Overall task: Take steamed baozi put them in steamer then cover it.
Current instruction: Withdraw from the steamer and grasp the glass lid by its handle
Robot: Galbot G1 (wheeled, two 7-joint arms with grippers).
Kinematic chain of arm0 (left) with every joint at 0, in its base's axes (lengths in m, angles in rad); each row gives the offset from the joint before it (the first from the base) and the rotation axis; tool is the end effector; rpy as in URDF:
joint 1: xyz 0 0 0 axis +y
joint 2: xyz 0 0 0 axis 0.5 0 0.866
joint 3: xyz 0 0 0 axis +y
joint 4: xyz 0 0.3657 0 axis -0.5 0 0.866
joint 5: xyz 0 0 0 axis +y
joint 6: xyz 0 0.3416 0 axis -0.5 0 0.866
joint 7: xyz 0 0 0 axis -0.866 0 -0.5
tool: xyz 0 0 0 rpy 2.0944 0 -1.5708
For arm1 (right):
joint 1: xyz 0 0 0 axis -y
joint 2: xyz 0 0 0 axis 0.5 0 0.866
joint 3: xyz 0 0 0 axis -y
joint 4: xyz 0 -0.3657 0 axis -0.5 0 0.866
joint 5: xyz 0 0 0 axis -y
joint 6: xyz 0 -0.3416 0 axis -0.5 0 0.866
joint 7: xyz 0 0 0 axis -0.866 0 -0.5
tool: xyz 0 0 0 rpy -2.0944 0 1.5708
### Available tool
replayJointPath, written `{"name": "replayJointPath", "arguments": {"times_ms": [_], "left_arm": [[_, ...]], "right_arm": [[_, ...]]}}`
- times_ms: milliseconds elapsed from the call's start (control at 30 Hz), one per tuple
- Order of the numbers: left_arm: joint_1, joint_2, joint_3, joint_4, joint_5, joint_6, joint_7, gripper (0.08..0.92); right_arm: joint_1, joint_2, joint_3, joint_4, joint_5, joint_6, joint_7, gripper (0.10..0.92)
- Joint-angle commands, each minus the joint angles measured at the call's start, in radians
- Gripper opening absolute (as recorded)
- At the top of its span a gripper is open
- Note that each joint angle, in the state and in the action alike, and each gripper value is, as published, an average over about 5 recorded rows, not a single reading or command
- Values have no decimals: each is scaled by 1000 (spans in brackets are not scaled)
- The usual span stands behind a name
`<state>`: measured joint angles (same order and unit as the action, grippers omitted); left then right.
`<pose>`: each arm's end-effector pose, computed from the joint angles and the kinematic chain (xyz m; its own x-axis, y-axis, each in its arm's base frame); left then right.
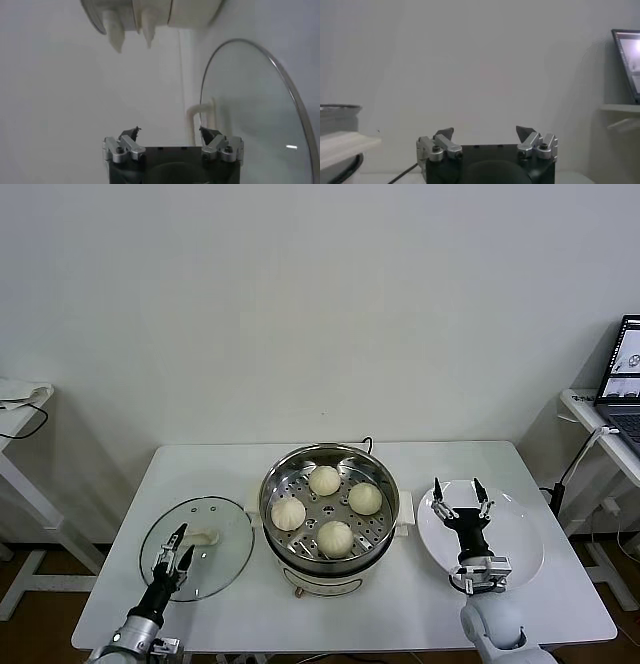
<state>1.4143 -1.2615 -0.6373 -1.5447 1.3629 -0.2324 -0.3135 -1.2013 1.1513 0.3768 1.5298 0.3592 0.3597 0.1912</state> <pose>0.1928 0.1509 -0.4438 -0.9880 0.1399 0.0649 0.0570 -0.0594 0.9966 0.2773 -0.1091 -0.4146 -0.9918 0.0573 -0.1143 0.0596 0.9981 -0.0164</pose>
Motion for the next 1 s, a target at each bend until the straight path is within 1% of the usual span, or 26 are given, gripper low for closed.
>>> {"name": "replayJointPath", "arguments": {"times_ms": [33, 700, 1000], "left_arm": [[-85, -2, 5, 62, 13, 17, 6, 823], [-131, -40, 19, 111, 12, 41, 16, 823], [-139, -45, 23, 120, 11, 63, 45, 820]], "right_arm": [[-21, 20, 16, -9, -13, 7, -3, 823], [-16, 23, 18, -22, -27, 16, -7, 823], [-14, 20, 19, -12, -30, 16, -2, 823]]}}
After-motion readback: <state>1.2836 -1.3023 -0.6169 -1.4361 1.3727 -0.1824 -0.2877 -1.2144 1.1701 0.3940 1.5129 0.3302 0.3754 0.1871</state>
